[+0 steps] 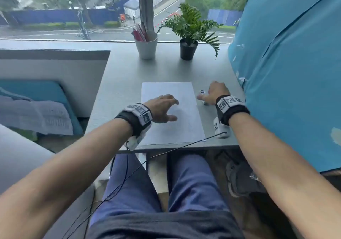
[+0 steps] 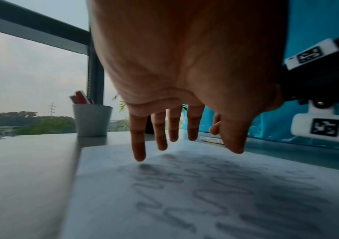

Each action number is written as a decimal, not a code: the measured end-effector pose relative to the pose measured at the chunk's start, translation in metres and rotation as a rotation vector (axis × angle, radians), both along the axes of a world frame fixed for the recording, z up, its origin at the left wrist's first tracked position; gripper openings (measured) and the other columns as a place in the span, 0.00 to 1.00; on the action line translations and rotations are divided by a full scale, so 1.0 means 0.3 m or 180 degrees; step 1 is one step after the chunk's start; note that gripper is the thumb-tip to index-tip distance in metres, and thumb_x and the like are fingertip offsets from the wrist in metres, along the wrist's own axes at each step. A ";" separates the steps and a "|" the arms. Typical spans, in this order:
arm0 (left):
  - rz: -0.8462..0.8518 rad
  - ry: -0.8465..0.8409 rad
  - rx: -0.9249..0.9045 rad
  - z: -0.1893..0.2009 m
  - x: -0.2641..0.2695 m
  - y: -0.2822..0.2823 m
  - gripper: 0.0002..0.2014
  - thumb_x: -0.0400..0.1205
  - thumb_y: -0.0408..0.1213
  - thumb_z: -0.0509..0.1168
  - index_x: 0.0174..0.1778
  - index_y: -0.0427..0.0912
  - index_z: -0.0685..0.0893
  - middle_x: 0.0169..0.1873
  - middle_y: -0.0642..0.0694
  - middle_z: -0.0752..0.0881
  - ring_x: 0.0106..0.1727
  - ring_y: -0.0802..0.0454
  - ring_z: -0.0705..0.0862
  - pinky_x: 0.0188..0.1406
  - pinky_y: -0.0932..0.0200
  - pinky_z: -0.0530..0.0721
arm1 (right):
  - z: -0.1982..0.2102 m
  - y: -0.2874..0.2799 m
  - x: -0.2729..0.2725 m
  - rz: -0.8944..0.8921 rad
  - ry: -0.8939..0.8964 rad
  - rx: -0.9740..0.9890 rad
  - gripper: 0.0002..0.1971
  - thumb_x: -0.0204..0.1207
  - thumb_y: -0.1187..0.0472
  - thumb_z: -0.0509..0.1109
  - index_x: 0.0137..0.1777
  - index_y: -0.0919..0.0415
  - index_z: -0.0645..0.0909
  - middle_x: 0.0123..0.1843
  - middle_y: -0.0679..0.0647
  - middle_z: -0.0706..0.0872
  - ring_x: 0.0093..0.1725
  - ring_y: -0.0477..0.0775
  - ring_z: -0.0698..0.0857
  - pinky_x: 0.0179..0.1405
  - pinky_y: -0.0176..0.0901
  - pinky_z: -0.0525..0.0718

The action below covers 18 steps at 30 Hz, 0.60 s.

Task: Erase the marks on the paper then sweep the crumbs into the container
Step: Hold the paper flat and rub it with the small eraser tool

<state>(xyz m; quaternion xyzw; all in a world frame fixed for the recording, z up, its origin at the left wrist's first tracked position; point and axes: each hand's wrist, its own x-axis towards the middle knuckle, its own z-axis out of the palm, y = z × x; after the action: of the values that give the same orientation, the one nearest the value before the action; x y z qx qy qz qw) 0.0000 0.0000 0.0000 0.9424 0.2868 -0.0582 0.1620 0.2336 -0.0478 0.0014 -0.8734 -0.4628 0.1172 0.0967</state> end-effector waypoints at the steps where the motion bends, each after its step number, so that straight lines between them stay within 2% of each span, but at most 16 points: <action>1: -0.0019 0.0115 -0.0086 -0.008 0.019 -0.008 0.35 0.82 0.56 0.68 0.83 0.47 0.67 0.80 0.45 0.68 0.77 0.43 0.71 0.75 0.47 0.72 | 0.002 0.001 -0.005 -0.0022 0.0030 -0.0082 0.23 0.63 0.44 0.82 0.46 0.62 0.83 0.52 0.65 0.88 0.49 0.63 0.88 0.46 0.45 0.84; 4: -0.0031 0.0356 -0.0131 -0.033 0.042 -0.021 0.41 0.78 0.61 0.71 0.83 0.48 0.65 0.80 0.43 0.66 0.79 0.40 0.66 0.77 0.42 0.70 | 0.011 -0.009 -0.012 -0.0050 0.0023 -0.0192 0.19 0.64 0.54 0.80 0.51 0.64 0.85 0.54 0.66 0.88 0.52 0.64 0.89 0.49 0.46 0.87; 7: -0.0040 0.0412 -0.0184 -0.062 0.017 0.006 0.47 0.71 0.64 0.75 0.83 0.53 0.63 0.84 0.47 0.60 0.83 0.43 0.60 0.77 0.36 0.69 | 0.047 -0.047 -0.048 0.0033 0.0549 -0.0018 0.10 0.60 0.60 0.75 0.41 0.65 0.86 0.41 0.61 0.90 0.39 0.57 0.90 0.36 0.38 0.88; 9: -0.0050 0.0465 -0.0261 -0.061 -0.008 0.021 0.47 0.71 0.61 0.77 0.84 0.56 0.61 0.86 0.48 0.55 0.86 0.45 0.55 0.80 0.32 0.64 | 0.068 -0.093 -0.104 0.0360 0.1004 0.0131 0.03 0.61 0.65 0.74 0.35 0.63 0.85 0.33 0.59 0.90 0.30 0.51 0.89 0.26 0.33 0.85; 11: -0.0065 0.0580 -0.0318 -0.042 -0.029 0.033 0.46 0.74 0.53 0.77 0.85 0.58 0.60 0.87 0.48 0.52 0.87 0.47 0.51 0.81 0.30 0.58 | 0.064 -0.139 -0.169 0.0877 0.1260 0.0144 0.03 0.60 0.67 0.74 0.35 0.64 0.85 0.31 0.58 0.90 0.30 0.53 0.90 0.29 0.41 0.89; 13: -0.0101 0.0667 -0.0292 -0.023 -0.054 0.039 0.46 0.74 0.49 0.77 0.85 0.59 0.59 0.87 0.48 0.51 0.87 0.48 0.49 0.80 0.26 0.57 | 0.044 -0.164 -0.226 0.1322 0.1139 0.0045 0.04 0.60 0.64 0.74 0.35 0.64 0.85 0.31 0.56 0.90 0.33 0.55 0.89 0.33 0.45 0.89; 15: -0.0050 0.0772 -0.0406 -0.022 -0.079 0.033 0.53 0.71 0.57 0.79 0.87 0.61 0.53 0.88 0.51 0.45 0.88 0.48 0.43 0.79 0.22 0.55 | 0.017 -0.171 -0.259 0.1535 0.1065 0.0038 0.04 0.63 0.62 0.75 0.35 0.63 0.86 0.33 0.54 0.90 0.35 0.54 0.88 0.37 0.40 0.85; 18: 0.0055 0.1005 -0.0553 -0.049 -0.104 -0.001 0.64 0.61 0.73 0.76 0.85 0.68 0.41 0.86 0.54 0.31 0.86 0.47 0.30 0.76 0.17 0.41 | -0.013 -0.167 -0.276 0.1459 0.1071 0.0197 0.03 0.65 0.61 0.79 0.37 0.59 0.89 0.35 0.51 0.90 0.37 0.48 0.87 0.40 0.35 0.83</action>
<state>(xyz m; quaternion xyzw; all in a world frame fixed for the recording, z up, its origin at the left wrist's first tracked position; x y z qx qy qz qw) -0.0311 -0.0002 -0.0146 0.9015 0.3106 -0.2286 0.1962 0.1507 -0.0978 -0.0024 -0.7108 -0.6290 0.2651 0.1698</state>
